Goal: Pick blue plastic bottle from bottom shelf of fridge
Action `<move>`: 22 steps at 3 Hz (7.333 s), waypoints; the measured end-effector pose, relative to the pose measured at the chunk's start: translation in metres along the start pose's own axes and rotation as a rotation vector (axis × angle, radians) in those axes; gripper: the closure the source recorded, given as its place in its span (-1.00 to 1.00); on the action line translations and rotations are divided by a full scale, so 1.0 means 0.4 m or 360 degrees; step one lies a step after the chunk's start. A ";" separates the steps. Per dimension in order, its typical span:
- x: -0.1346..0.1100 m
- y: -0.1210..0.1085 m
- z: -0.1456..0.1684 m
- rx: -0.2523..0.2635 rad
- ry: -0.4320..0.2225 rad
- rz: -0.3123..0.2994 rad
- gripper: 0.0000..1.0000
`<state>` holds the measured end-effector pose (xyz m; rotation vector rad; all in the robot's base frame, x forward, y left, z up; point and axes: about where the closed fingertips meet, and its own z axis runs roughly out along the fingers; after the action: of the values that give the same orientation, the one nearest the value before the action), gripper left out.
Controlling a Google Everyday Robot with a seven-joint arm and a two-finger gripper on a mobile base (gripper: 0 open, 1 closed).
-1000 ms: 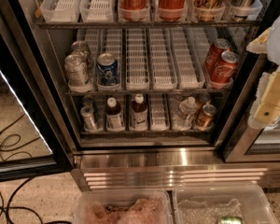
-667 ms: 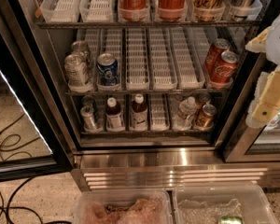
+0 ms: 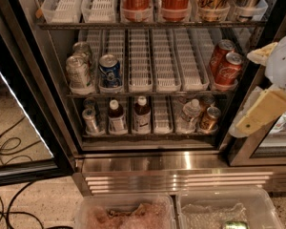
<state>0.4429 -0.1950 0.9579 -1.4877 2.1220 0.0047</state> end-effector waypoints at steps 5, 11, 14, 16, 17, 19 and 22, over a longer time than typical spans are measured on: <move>-0.131 0.010 0.175 0.0173 -0.0446 -0.0287 -1.00; -0.095 0.272 0.714 -0.0142 -0.0606 -0.0172 -1.00; -0.094 0.316 0.903 0.0080 -0.0861 0.0051 -1.00; -0.104 0.276 0.910 0.0257 -0.0980 0.0141 -1.00; -0.106 0.282 0.916 0.0258 -0.0994 0.0152 -1.00; -0.131 0.200 0.971 0.0424 -0.1082 0.0173 -1.00; -0.186 0.083 0.988 0.0539 -0.1100 0.0087 -1.00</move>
Offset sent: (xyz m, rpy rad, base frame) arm 0.0832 0.0692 -0.0036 0.1935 -0.2839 0.2656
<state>0.6002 0.0025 0.6432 -1.0291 1.5100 0.1500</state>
